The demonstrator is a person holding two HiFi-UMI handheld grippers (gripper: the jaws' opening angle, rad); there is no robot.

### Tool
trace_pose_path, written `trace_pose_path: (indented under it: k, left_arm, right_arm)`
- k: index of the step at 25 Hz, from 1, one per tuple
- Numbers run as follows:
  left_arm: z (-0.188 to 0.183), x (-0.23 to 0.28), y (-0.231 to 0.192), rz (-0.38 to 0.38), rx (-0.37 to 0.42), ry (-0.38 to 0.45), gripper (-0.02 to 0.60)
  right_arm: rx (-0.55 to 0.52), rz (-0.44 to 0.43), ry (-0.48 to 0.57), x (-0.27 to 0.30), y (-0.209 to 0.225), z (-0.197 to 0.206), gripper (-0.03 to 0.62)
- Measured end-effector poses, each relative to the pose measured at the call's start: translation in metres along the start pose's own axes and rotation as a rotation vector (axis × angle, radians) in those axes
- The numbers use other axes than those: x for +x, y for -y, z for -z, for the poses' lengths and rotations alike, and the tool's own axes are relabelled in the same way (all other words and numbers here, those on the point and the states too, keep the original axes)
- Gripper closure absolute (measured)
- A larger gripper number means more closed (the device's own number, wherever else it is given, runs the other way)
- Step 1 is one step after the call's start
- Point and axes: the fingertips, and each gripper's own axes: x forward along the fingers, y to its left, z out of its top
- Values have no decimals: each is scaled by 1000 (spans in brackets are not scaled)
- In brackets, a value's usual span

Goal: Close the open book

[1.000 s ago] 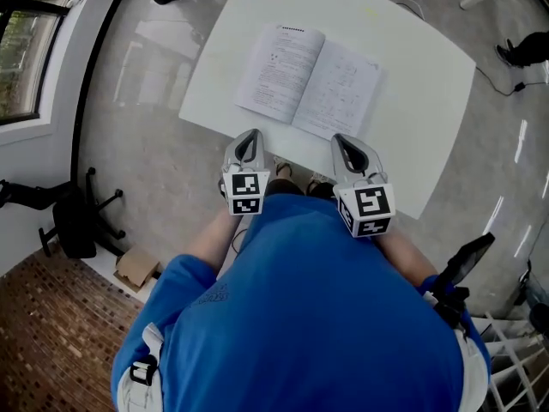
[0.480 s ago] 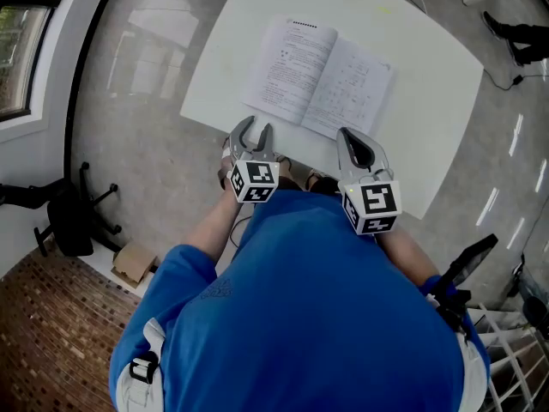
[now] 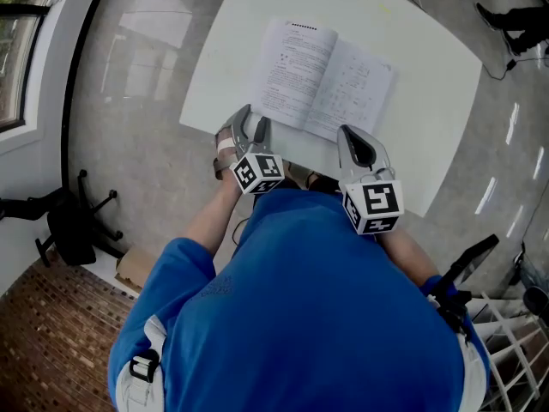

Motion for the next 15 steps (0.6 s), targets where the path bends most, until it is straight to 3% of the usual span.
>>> trace_pose_path:
  k: [12, 15]
  left_arm:
    - [-12, 4, -14, -25, 56, 41, 357]
    - [-19, -3, -14, -35, 76, 69, 402]
  right_arm:
    - [18, 45, -17, 6, 13, -2, 592]
    - [22, 55, -20, 6, 19, 1, 592]
